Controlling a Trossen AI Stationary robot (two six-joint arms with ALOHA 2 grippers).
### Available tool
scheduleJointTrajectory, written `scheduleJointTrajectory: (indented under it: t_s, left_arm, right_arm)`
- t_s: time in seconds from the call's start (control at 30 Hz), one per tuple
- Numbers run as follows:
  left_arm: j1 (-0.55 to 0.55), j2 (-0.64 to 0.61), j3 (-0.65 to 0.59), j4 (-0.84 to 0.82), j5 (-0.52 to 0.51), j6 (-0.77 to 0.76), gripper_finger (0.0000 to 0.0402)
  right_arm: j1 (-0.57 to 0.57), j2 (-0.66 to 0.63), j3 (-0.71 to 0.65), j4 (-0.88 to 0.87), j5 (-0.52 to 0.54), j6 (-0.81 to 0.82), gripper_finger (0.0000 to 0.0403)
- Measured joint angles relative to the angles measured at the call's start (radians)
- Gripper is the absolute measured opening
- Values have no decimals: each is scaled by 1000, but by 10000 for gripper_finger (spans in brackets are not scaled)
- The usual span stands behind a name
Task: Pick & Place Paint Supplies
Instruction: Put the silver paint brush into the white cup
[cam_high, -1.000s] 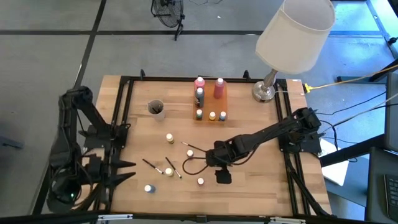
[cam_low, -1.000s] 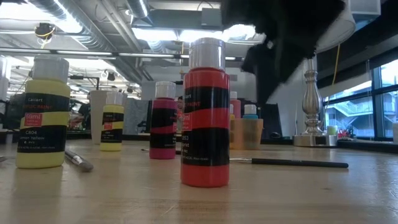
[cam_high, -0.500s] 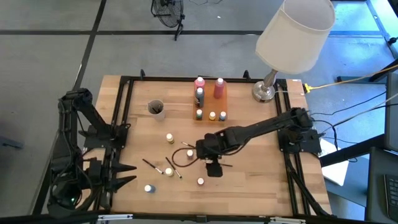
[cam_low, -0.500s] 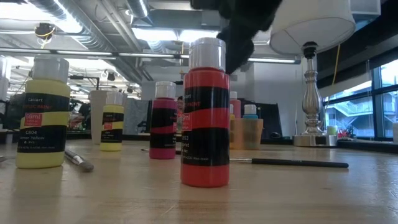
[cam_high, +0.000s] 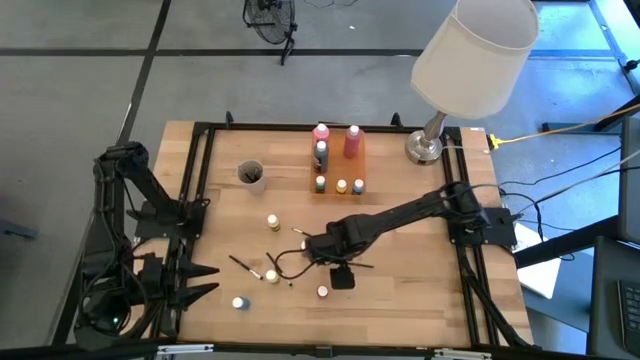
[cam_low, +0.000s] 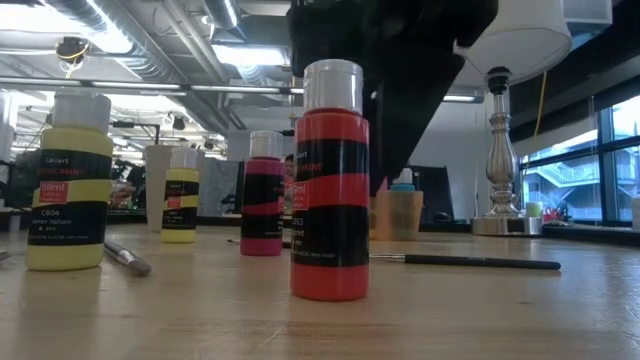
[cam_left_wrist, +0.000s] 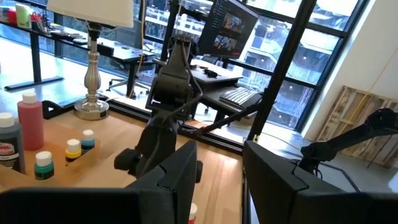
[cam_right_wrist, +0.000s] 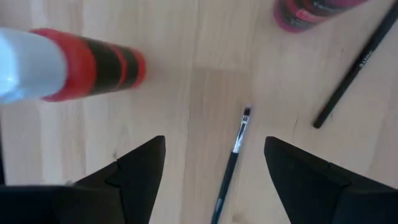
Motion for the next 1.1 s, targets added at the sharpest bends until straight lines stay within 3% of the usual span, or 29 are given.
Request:
scheduleJointTrajectory:
  t_s: [1.1]
  left_arm:
    - [-1,8,0,14,19,2,127]
  right_arm:
    - [-7,121,1,79,-21,25,279]
